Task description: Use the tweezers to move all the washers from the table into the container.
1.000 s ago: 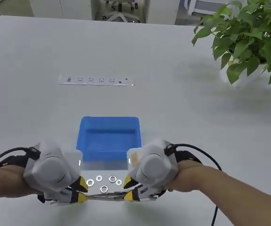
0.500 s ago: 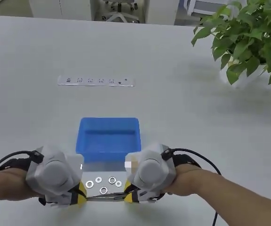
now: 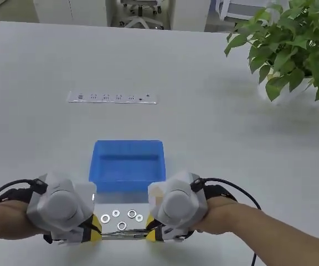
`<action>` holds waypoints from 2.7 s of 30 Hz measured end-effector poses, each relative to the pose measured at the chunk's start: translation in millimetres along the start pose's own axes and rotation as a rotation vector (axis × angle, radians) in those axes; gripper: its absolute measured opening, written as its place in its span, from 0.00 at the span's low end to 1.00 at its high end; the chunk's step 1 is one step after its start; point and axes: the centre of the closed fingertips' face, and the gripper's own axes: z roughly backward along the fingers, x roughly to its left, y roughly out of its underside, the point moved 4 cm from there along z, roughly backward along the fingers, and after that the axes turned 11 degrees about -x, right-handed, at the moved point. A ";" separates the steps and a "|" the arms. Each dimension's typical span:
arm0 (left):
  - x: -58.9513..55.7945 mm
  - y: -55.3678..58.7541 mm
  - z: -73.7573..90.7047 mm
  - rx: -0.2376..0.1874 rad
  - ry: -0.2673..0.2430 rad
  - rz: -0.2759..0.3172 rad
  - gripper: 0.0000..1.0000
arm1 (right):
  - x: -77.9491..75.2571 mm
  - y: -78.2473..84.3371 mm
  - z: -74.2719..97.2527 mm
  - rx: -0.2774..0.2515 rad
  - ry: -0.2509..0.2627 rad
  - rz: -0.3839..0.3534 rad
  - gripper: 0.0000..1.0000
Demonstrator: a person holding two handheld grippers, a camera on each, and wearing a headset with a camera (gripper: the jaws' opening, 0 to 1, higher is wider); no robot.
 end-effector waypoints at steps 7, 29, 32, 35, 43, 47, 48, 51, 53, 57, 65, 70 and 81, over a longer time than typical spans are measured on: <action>-1.1 -6.9 10.1 -0.005 -0.024 -0.011 0.05 | 0.2 -9.7 -0.8 -0.045 0.001 0.002 0.16; -3.3 -49.3 32.2 -0.059 -0.052 -0.068 0.05 | 1.2 -23.4 -4.6 -0.102 0.030 0.012 0.14; -3.7 -54.0 34.0 -0.068 -0.050 -0.072 0.05 | 1.5 -25.3 -3.5 -0.108 0.036 0.007 0.13; -4.0 -60.2 37.1 -0.082 -0.049 -0.077 0.05 | 1.6 -26.5 -2.0 -0.117 0.040 0.007 0.12; -4.9 -81.4 47.6 -0.122 -0.041 -0.096 0.05 | 2.8 -35.2 2.2 -0.168 0.048 -0.022 0.12; -5.5 -89.9 50.3 -0.142 -0.038 -0.109 0.05 | 2.6 -40.4 2.6 -0.189 0.055 -0.028 0.12; -5.7 -92.0 50.7 -0.148 -0.038 -0.112 0.05 | 2.4 -41.5 2.4 -0.196 0.059 -0.030 0.12; -6.1 -95.6 50.8 -0.161 -0.038 -0.116 0.05 | 2.6 -44.0 2.1 -0.209 0.065 -0.032 0.12; -6.9 -98.1 50.7 -0.172 -0.037 -0.115 0.05 | 3.5 -45.8 1.6 -0.220 0.066 -0.036 0.12; -9.5 -102.7 48.0 -0.191 -0.030 -0.122 0.05 | 6.0 -47.6 -0.5 -0.233 0.068 -0.032 0.12; -16.9 -107.7 37.4 -0.246 0.004 -0.123 0.05 | 11.3 -43.0 -0.8 -0.228 0.058 0.000 0.11; -18.8 -107.2 32.2 -0.259 0.023 -0.108 0.06 | 11.9 -42.6 -0.4 -0.234 0.060 -0.007 0.11; -17.5 -102.2 28.5 -0.255 0.029 -0.120 0.05 | 11.4 -42.9 -0.1 -0.235 0.069 -0.018 0.12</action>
